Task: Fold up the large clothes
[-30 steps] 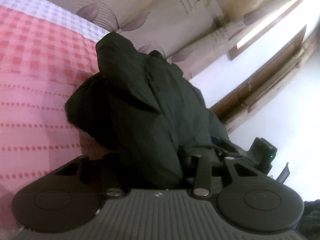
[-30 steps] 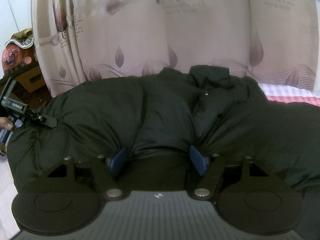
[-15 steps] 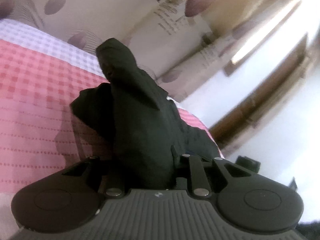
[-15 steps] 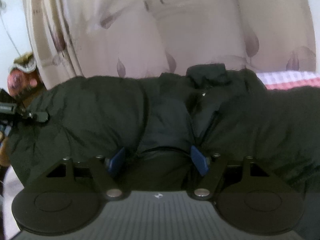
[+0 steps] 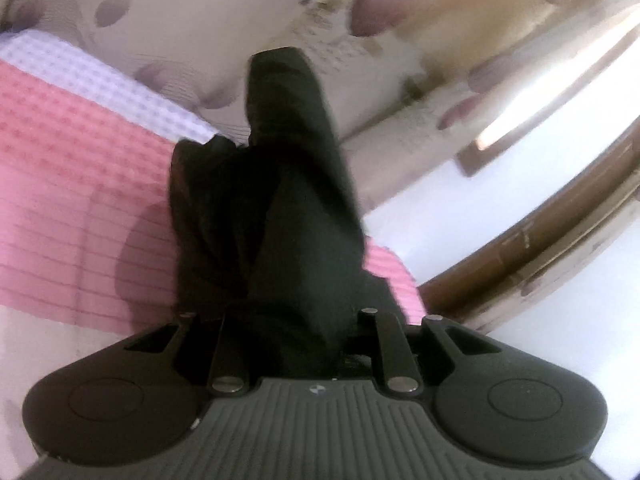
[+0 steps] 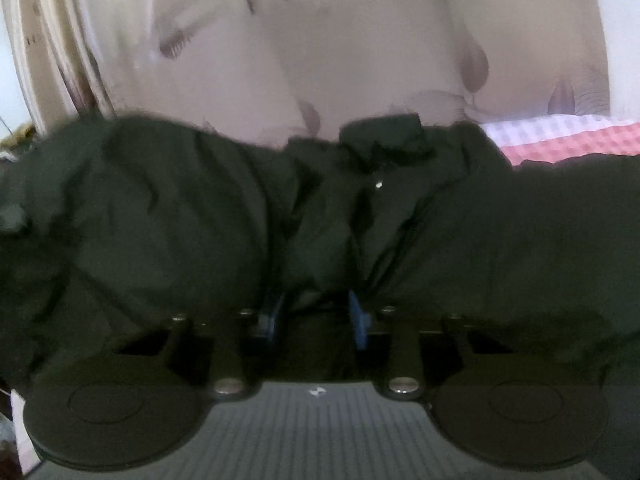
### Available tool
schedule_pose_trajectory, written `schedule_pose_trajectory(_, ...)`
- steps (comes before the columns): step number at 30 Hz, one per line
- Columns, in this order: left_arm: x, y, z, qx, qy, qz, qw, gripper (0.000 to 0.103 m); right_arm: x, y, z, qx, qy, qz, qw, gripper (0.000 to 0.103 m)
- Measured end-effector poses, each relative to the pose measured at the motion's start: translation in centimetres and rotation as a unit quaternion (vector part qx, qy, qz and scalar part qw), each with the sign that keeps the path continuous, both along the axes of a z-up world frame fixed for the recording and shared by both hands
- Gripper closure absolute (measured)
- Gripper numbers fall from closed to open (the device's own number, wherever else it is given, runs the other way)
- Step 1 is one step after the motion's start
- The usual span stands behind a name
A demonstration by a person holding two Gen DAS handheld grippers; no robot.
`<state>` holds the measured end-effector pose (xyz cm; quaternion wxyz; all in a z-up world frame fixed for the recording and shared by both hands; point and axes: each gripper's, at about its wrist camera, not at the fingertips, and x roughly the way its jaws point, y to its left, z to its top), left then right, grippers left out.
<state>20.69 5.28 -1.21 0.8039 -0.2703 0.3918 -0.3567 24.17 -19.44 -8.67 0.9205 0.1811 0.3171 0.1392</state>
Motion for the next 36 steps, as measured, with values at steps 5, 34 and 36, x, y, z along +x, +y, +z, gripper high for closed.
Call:
schedule_pose_trajectory(5, -2.5, -7.4, 2.4, -0.04, -0.002, -0.034, 0.9986, 0.081, 0.1, -1.7, -0.9, 0.057, 0.009, 0.0, 0.998, 0.07)
schedule_pose_trajectory(34, -6.2, -21.4, -10.6, -0.287, -0.13, -0.162, 0.9354, 0.031, -9.7, -21.0, -0.6, 0.334, -0.008, -0.071, 0.94, 0.047)
schedule_pose_trajectory(36, -7.9, -19.0, -9.5, -0.31, -0.137, -0.136, 0.931, 0.028, -9.0, -20.7, -0.6, 0.299, -0.001, -0.074, 0.951, 0.073)
